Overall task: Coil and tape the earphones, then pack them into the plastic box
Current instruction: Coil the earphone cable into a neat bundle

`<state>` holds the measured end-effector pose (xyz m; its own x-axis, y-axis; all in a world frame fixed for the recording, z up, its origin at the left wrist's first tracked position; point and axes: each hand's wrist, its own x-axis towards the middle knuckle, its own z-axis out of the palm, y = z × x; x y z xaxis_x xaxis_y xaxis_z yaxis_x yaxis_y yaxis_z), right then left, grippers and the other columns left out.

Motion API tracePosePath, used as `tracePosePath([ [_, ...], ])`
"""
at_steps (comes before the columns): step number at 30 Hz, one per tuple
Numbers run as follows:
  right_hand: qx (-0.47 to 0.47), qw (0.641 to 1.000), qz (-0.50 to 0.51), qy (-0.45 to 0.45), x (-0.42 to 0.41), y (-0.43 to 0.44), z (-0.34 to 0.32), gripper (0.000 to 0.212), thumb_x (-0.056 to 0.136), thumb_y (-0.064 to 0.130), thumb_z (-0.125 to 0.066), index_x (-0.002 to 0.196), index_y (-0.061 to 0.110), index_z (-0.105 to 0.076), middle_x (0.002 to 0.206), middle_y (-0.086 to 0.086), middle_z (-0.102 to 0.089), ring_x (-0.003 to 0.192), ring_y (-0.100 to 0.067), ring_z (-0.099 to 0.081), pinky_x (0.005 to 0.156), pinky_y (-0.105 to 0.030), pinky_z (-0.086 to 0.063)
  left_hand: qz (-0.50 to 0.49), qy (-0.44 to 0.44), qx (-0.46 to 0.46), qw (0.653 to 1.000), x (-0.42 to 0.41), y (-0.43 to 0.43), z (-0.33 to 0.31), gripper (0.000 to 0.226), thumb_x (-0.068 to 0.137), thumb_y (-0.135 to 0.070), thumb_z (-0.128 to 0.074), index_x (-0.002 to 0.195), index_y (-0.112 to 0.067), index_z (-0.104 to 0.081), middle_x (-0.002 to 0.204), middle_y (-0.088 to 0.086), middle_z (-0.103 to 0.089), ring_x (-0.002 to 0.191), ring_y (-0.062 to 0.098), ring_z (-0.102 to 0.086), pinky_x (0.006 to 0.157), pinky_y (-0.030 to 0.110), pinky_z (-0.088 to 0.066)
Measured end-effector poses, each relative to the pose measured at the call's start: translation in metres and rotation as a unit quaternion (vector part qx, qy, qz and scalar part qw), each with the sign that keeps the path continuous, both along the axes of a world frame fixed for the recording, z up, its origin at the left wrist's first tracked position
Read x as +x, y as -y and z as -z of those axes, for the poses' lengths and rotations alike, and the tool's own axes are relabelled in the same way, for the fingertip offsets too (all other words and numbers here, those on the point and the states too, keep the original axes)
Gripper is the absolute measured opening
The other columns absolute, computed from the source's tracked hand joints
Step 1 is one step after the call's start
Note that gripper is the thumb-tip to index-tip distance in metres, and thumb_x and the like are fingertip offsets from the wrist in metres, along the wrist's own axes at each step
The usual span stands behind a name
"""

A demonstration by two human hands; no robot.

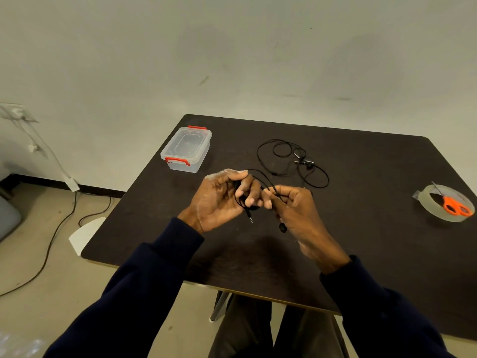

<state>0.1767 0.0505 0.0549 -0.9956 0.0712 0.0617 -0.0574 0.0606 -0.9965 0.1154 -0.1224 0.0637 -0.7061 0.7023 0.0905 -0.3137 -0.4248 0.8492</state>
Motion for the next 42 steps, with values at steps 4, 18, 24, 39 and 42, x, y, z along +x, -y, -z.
tracePosePath([
  [4, 0.032, 0.999, 0.031, -0.02, -0.002, -0.003, -0.001, 0.017, 0.1, 0.019, -0.064, 0.092, 0.01, -0.075, 0.074, 0.005, -0.075, 0.064, 0.004, -0.065, 0.06, -0.01, -0.045, -0.033, -0.023, -0.047, 0.998, 0.002, -0.001, 0.0, 0.05, 0.111, -0.017, -0.027, 0.067, -0.011, -0.049, 0.07, 0.018, -0.057, 0.093, 0.038, -0.062, 0.1, 0.046, -0.045],
  [18, -0.231, 0.968, -0.043, 0.093, -0.013, -0.02, 0.01, 0.033, 0.081, 0.015, -0.075, 0.109, -0.002, -0.072, 0.085, -0.007, -0.067, 0.055, -0.004, -0.038, 0.042, -0.014, -0.027, -0.122, 0.069, -0.076, 0.987, 0.012, -0.005, 0.004, 0.044, 0.11, -0.037, -0.034, 0.076, -0.015, -0.051, 0.068, -0.001, -0.049, 0.079, 0.019, -0.063, 0.077, 0.032, -0.056],
  [24, -0.284, 0.952, -0.038, 0.11, -0.015, -0.022, 0.011, 0.026, 0.092, 0.009, -0.064, 0.112, -0.006, -0.07, 0.081, -0.005, -0.067, 0.054, -0.004, -0.039, 0.042, -0.015, -0.029, -0.16, 0.042, -0.134, 0.977, 0.009, -0.005, 0.005, 0.034, 0.104, -0.036, -0.047, 0.084, -0.013, -0.06, 0.071, 0.0, -0.056, 0.085, 0.022, -0.068, 0.079, 0.034, -0.054],
  [39, -0.232, 0.969, -0.059, 0.06, -0.006, -0.026, 0.022, 0.031, 0.087, 0.014, -0.068, 0.113, -0.004, -0.072, 0.082, -0.012, -0.069, 0.06, -0.009, -0.046, 0.051, -0.016, -0.039, -0.147, -0.084, -0.127, 0.977, 0.013, -0.008, -0.022, 0.036, 0.113, -0.021, -0.033, 0.086, -0.007, -0.052, 0.105, 0.012, -0.072, 0.07, 0.023, -0.063, 0.072, 0.034, -0.058],
  [42, -0.239, 0.968, -0.056, 0.051, -0.001, -0.022, 0.027, 0.033, 0.088, 0.016, -0.069, 0.116, -0.001, -0.07, 0.073, -0.006, -0.063, 0.066, -0.013, -0.055, 0.063, -0.022, -0.049, -0.147, -0.085, -0.118, 0.978, 0.014, -0.01, -0.022, 0.036, 0.113, -0.021, -0.033, 0.084, -0.007, -0.051, 0.104, 0.012, -0.072, 0.07, 0.025, -0.061, 0.073, 0.034, -0.059],
])
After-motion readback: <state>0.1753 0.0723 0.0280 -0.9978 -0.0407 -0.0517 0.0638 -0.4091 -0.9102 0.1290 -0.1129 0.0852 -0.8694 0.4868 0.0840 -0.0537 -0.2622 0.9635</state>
